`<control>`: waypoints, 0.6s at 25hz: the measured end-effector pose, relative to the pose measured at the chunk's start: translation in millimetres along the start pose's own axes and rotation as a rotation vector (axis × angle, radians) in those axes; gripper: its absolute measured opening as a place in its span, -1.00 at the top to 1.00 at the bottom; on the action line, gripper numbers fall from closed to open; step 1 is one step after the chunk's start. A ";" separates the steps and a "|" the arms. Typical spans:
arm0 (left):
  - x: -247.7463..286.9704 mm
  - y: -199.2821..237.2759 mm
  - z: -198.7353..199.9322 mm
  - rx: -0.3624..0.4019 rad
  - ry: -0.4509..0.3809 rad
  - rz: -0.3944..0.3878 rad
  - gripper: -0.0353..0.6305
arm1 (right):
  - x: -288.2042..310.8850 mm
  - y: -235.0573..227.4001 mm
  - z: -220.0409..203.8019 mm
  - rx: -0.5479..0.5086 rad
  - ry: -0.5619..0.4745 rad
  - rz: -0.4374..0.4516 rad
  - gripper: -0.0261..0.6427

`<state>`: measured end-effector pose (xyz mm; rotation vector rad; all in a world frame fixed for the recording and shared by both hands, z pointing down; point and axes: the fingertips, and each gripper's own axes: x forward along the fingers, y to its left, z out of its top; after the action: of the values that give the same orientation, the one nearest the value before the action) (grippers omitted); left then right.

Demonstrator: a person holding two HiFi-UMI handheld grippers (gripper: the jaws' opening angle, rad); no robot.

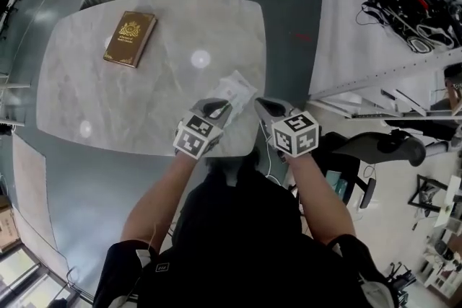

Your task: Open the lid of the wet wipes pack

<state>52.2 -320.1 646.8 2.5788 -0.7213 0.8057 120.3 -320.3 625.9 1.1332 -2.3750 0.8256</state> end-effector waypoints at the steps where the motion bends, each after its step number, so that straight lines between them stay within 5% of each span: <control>1: 7.2 -0.3 -5.5 0.002 0.020 -0.001 0.75 | 2.2 -2.4 -2.5 0.004 0.002 0.008 0.92; 5: 33.3 1.3 -23.4 0.007 0.098 0.031 0.49 | 5.0 -12.5 -16.3 0.019 0.024 0.031 0.92; 15: 63.7 6.5 -54.5 0.154 0.283 0.108 0.51 | -13.8 -13.2 -37.6 0.075 0.026 0.033 0.92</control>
<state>70.4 -323.7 728.8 2.4975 -0.7406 1.2751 142.3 -294.6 651.1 1.1080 -2.3648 0.9421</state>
